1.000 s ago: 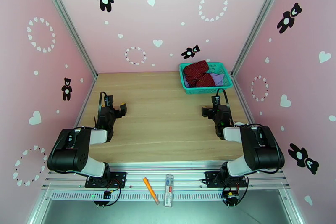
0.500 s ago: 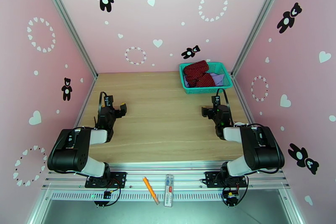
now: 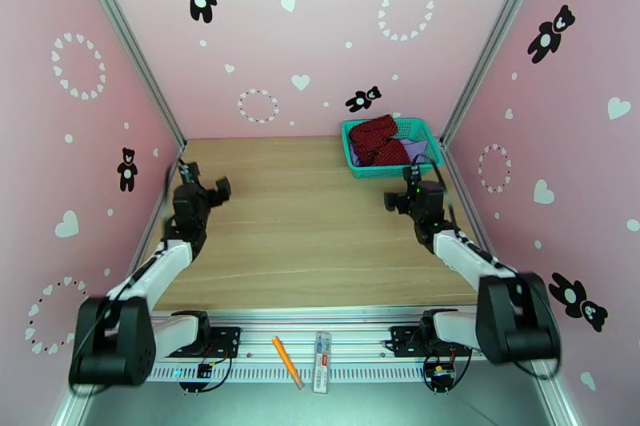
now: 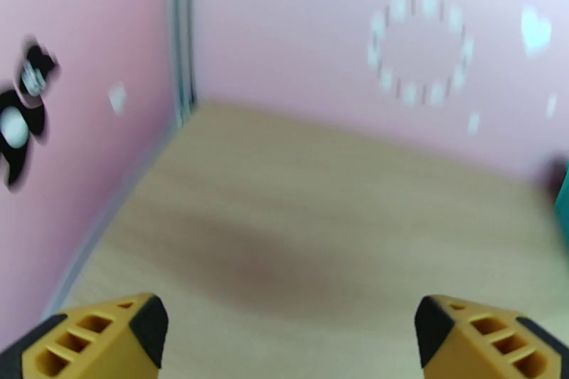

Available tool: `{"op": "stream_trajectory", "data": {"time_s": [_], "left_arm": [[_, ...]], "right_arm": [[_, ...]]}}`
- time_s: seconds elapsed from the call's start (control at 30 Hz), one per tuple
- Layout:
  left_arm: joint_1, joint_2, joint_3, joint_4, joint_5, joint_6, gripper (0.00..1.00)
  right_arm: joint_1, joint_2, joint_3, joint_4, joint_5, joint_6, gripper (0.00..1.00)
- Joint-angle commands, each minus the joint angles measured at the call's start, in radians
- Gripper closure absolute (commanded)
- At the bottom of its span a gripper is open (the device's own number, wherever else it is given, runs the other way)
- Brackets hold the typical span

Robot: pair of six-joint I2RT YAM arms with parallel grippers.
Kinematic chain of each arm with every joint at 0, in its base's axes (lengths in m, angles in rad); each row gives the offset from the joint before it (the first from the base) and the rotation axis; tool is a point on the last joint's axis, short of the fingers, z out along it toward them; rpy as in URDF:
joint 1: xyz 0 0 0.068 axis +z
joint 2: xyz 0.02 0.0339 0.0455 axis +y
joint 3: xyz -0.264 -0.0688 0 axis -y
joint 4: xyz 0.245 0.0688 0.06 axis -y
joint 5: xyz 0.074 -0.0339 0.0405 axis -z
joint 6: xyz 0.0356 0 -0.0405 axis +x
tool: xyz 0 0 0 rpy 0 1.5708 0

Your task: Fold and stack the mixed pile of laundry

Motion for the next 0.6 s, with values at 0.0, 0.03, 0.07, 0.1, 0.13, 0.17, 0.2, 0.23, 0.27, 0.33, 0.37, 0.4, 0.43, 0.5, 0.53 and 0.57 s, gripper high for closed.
{"op": "stream_trajectory", "data": {"time_s": [0.0, 0.03, 0.07, 0.1, 0.13, 0.17, 0.2, 0.23, 0.27, 0.33, 0.37, 0.4, 0.43, 0.5, 0.53, 0.57], "left_arm": [[-0.025, -0.057, 0.186, -0.455, -0.036, -0.197, 0.02], [-0.04, -0.056, 0.242, -0.526, -0.013, -0.213, 0.02], [-0.063, -0.051, 0.297, -0.593, 0.02, -0.219, 0.02], [-0.09, -0.044, 0.343, -0.651, 0.036, -0.225, 0.02], [-0.124, -0.036, 0.389, -0.708, 0.052, -0.229, 0.02], [-0.168, -0.026, 0.428, -0.763, 0.05, -0.237, 0.02], [-0.204, -0.016, 0.463, -0.808, 0.042, -0.248, 0.02], [-0.246, -0.003, 0.495, -0.853, 0.035, -0.253, 0.02], [-0.287, 0.01, 0.522, -0.888, 0.027, -0.255, 0.02], [-0.356, 0.034, 0.563, -0.938, 0.002, -0.27, 0.02], [-0.388, 0.046, 0.575, -0.949, 0.002, -0.273, 0.02], [-0.411, 0.055, 0.585, -0.956, 0.003, -0.278, 0.03], [-0.434, 0.066, 0.591, -0.96, 0.007, -0.281, 0.04], [-0.477, 0.089, 0.602, -0.961, 0.009, -0.278, 0.05], [-0.497, 0.1, 0.607, -0.961, 0.004, -0.275, 0.05], [-0.512, 0.11, 0.611, -0.959, -0.001, -0.272, 0.05]], "right_arm": [[0.031, -0.118, 0.165, -0.466, 0.077, 0.11, 0.01], [0.042, -0.116, 0.216, -0.539, 0.054, 0.118, 0.01], [0.059, -0.096, 0.293, -0.627, 0.033, 0.126, 0.01], [0.075, -0.067, 0.361, -0.696, 0.031, 0.137, 0.01], [0.09, -0.023, 0.444, -0.774, 0.021, 0.15, 0.01], [0.105, 0.023, 0.516, -0.828, 0.002, 0.155, 0.01], [0.116, 0.064, 0.573, -0.859, -0.012, 0.158, 0.01], [0.126, 0.116, 0.633, -0.884, -0.025, 0.161, 0.01], [0.134, 0.171, 0.689, -0.902, -0.035, 0.162, 0.02], [0.138, 0.288, 0.793, -0.924, -0.06, 0.159, 0.05], [0.139, 0.355, 0.842, -0.93, -0.065, 0.156, 0.06], [0.139, 0.412, 0.888, -0.935, -0.059, 0.156, 0.08], [0.138, 0.482, 0.938, -0.934, -0.049, 0.151, 0.08], [0.137, 0.61, 1.037, -0.922, -0.024, 0.146, 0.09], [0.134, 0.684, 1.103, -0.925, -0.006, 0.151, 0.09], [0.129, 0.745, 1.165, -0.929, -0.001, 0.154, 0.09]]}}
